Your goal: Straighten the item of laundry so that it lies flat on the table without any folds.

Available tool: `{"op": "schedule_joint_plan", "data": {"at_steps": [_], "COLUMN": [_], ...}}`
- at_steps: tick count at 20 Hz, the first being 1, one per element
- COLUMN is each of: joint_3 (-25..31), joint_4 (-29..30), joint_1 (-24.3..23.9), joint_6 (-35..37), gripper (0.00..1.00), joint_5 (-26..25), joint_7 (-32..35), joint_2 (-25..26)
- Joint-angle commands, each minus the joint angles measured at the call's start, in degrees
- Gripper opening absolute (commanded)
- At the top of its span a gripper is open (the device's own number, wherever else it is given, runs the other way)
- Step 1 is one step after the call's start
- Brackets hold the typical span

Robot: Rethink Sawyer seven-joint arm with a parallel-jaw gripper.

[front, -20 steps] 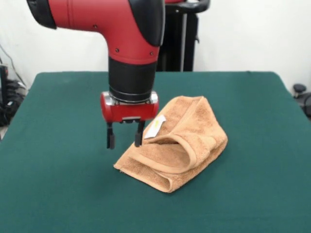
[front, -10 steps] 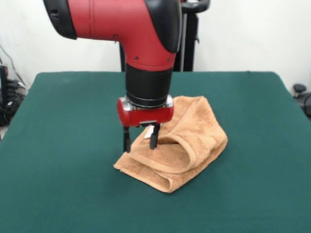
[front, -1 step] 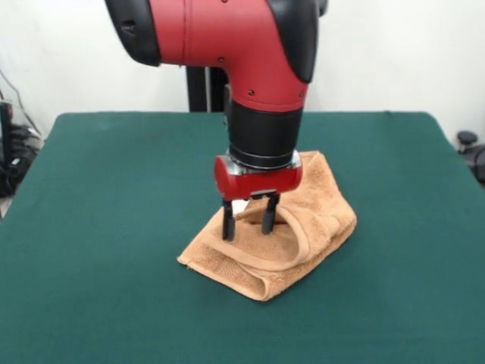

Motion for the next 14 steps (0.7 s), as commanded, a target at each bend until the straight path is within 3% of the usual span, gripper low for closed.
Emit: {"op": "schedule_joint_plan", "data": {"at_steps": [1,9,14], "joint_3": [1.8,-0.6,-2.0], "joint_4": [0.7,1.4,2.2], "joint_1": [2.5,4.0,5.0], "joint_6": [-4.7,-9.7,-9.1], "gripper": [1.00,1.00,1.00], "joint_5": [-0.5,-1.0,1.3], "joint_7": [5.6,8.8,10.7], "joint_2": [2.1,4.9,4.9]}}
